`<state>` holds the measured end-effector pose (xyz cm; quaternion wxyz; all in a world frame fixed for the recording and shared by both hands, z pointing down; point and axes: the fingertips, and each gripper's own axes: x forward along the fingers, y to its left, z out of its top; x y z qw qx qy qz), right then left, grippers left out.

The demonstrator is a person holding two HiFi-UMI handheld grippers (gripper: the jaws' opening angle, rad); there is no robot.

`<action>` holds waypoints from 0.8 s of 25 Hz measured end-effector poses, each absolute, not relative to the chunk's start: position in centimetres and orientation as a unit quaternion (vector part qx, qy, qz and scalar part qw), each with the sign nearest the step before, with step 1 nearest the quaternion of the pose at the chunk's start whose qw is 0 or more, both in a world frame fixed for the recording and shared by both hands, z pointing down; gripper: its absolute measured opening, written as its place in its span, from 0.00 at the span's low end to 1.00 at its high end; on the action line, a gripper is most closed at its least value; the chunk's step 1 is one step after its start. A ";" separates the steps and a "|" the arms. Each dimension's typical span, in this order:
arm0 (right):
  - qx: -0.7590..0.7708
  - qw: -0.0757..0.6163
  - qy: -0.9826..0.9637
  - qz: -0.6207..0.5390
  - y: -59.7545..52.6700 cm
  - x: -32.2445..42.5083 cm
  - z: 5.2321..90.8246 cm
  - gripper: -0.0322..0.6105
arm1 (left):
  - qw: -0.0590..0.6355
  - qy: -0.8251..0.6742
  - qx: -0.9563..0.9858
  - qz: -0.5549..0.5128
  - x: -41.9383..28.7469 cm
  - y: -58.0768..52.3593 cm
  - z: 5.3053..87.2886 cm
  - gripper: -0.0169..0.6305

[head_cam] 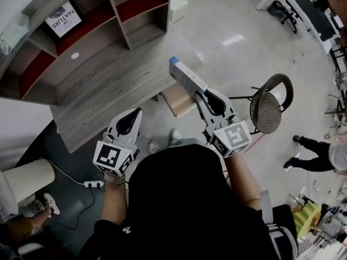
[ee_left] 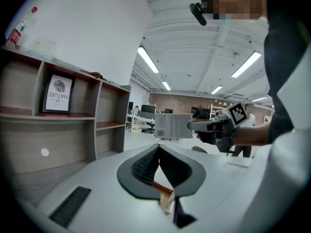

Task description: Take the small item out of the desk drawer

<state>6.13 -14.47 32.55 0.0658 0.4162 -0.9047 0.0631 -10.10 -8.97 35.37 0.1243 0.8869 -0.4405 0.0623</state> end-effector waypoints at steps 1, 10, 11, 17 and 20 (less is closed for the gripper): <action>0.409 0.051 -0.910 0.045 -14.2 6.0 31.8 0.16 | 0.121 -0.442 0.887 0.059 -10.2 -9.1 35.0 0.04; 0.401 0.015 -0.916 0.003 -12.4 5.3 26.4 0.16 | 0.078 -0.446 0.891 0.036 -10.6 -9.1 31.8 0.04; 0.400 0.011 -0.916 0.000 -12.3 5.2 26.0 0.16 | 0.072 -0.446 0.891 0.035 -10.6 -9.1 31.5 0.04; 0.398 0.005 -0.917 -0.008 -12.2 5.1 25.2 0.16 | 0.055 -0.448 0.892 0.026 -10.6 -9.1 30.2 0.04; 0.397 0.007 -0.918 -0.009 -12.1 5.1 25.2 0.16 | 0.051 -0.450 0.891 0.024 -10.6 -9.0 29.8 0.04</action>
